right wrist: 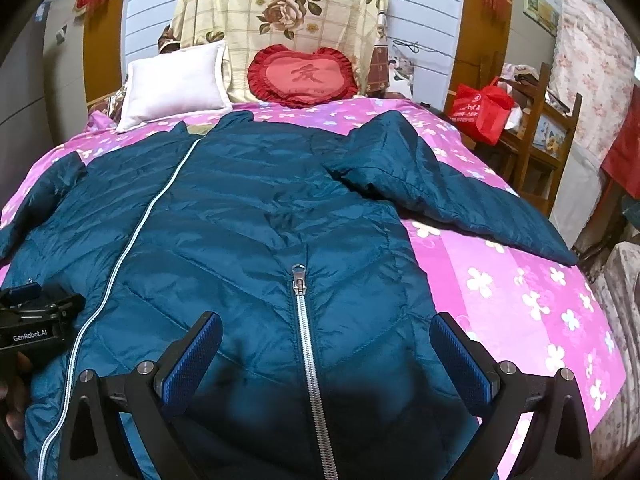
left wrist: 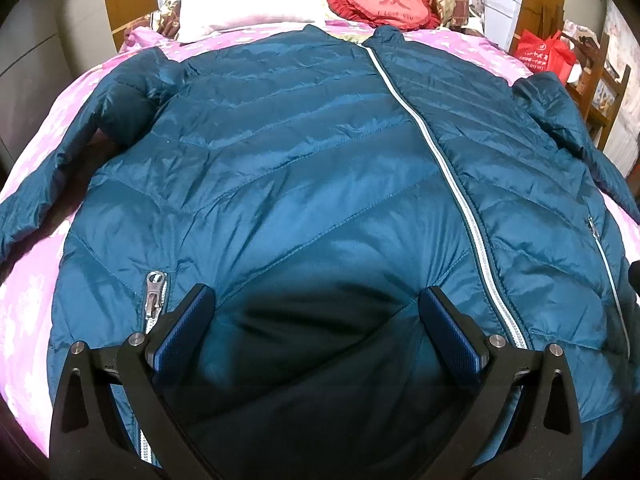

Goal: Fold large clothes

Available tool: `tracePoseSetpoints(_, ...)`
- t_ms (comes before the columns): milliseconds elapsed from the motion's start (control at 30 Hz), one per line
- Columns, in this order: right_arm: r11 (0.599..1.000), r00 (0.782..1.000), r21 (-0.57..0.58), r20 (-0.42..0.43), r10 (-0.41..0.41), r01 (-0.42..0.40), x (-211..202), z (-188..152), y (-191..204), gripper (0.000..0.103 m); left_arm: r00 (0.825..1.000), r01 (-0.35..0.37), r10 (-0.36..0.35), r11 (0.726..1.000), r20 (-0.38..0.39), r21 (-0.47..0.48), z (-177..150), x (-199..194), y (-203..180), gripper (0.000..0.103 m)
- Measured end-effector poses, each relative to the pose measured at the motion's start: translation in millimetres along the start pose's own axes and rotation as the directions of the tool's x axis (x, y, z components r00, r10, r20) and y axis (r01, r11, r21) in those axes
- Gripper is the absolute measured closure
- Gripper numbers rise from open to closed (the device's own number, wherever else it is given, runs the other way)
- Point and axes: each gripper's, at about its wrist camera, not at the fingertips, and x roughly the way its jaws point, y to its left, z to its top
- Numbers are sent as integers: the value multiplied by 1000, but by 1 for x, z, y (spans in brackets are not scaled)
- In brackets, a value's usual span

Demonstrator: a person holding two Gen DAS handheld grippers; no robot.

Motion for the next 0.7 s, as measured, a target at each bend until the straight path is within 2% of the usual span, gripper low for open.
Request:
tracePoseSetpoints(133,1000,1000,-5,3,-7,7,1,-1,-2,0,1000,8,-8,1000,16,-22,-3,-9,7,0)
tracePoseSetpoints(233,1000,1000,17,-1,-1,1,3,-1,-5,0,998,-19,23,997,59,-75,-6,-29,28,0)
tracePoseSetpoints(333,999,1000,37,4,14,-14,2,-2,-5,0,992,-27,43,991,122,-131,-5,-55,63,0)
tracePoseSetpoints(467,999,1000,38,19,15,-16,-1,-2,-3,0,974,-102,144,968,177,-229,-2,-86,131,0)
tracePoseSetpoints(600,999,1000,39,-7,7,-6,5,-4,-1,0,942,-228,294,916,164,-330,0,-100,218,0)
tracePoseSetpoints(700,999,1000,47,-16,9,-8,6,-6,-2,0,882,-362,451,836,140,-412,-7,-111,288,0)
